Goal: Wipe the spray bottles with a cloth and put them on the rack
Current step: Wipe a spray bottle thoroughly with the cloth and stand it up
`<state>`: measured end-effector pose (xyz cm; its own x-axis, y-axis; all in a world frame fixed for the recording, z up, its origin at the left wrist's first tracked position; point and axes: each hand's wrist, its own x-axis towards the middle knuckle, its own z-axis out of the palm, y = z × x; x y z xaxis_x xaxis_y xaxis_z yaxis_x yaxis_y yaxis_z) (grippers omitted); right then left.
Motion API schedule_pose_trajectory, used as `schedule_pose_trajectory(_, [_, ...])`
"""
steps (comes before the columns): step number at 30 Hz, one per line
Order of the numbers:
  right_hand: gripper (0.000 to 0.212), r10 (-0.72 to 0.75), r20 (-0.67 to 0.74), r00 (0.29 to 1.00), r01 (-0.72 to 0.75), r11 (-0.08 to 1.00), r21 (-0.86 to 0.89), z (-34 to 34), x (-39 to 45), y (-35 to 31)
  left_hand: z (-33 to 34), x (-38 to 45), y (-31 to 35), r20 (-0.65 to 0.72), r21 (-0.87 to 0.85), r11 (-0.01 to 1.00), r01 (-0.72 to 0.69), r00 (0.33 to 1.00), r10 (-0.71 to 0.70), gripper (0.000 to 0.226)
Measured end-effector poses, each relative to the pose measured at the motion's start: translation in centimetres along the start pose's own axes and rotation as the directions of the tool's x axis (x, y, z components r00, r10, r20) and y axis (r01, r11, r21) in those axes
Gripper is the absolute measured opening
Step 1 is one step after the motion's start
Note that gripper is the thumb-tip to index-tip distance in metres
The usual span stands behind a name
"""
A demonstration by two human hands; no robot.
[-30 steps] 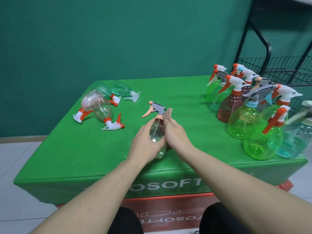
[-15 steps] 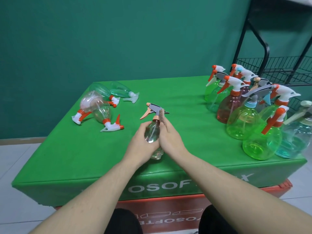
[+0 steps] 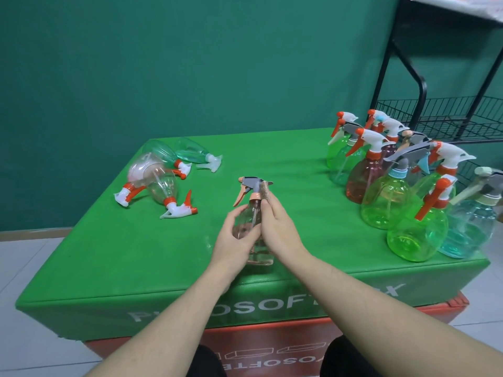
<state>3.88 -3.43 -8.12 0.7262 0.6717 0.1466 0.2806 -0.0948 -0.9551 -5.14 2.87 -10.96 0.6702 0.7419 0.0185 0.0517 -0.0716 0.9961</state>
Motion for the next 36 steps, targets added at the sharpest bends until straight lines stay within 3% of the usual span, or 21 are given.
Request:
schedule_pose_trajectory(7, [0.043,-0.132,0.047,0.990,0.136,0.986,-0.096,-0.1,-0.2,0.8,0.9,0.9,-0.4,-0.045,-0.230,0.973,0.002,0.999,-0.013,0.024])
schedule_pose_trajectory(15, [0.037,-0.320,0.137,0.937,0.346,0.903,-0.257,-0.7,-1.7,2.5,0.4,1.5,-1.6,-0.073,-0.294,0.956,0.024,0.996,-0.048,0.018])
schedule_pose_trajectory(18, [0.046,-0.266,0.119,0.957,0.288,0.923,-0.254,-0.8,-1.5,1.9,0.2,1.5,-1.5,-0.055,-0.332,0.938,0.099,0.991,-0.125,0.026])
schedule_pose_trajectory(23, [0.046,-0.182,0.099,0.978,0.199,0.958,-0.205,1.0,-0.3,0.9,-0.1,1.4,-1.2,-0.016,-0.458,0.872,0.170,0.980,-0.199,0.072])
schedule_pose_trajectory(30, [0.045,-0.077,-0.044,0.996,0.072,0.993,-0.097,1.4,1.2,0.3,-0.7,1.1,-1.0,0.131,-0.427,0.884,0.188,0.981,-0.145,0.070])
schedule_pose_trajectory(36, [0.045,-0.096,0.024,0.995,0.099,0.968,-0.232,0.6,1.7,-0.2,-0.7,1.3,-1.0,0.159,-0.321,0.926,0.199,0.975,-0.154,0.063])
